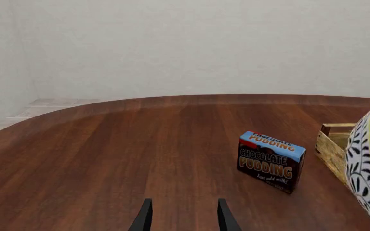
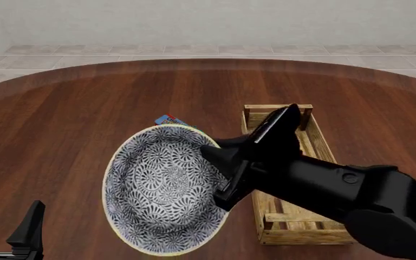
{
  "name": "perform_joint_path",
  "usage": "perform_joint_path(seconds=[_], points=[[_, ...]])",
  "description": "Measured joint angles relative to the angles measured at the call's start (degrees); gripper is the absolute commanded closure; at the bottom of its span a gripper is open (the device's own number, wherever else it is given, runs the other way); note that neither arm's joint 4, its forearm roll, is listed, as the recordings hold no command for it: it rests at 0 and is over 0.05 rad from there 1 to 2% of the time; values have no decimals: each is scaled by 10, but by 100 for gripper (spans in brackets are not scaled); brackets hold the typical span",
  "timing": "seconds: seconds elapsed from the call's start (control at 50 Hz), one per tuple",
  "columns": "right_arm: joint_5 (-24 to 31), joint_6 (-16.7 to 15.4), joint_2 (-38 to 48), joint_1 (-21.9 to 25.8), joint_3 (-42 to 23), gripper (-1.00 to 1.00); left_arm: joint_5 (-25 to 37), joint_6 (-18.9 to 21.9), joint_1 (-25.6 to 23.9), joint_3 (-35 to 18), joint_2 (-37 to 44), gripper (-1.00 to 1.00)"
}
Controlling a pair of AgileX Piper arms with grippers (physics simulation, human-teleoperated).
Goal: Pick up the bowl on the left and put it in the tray.
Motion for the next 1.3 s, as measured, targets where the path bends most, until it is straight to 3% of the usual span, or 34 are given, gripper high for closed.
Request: perform_joint_path(seconds=[0.4, 1.3], points=[[7, -18, -67, -12, 1, 100, 0, 0, 0, 0, 0, -100], [-23, 1, -125, -106, 16, 100, 0, 0, 0, 0, 0, -100]])
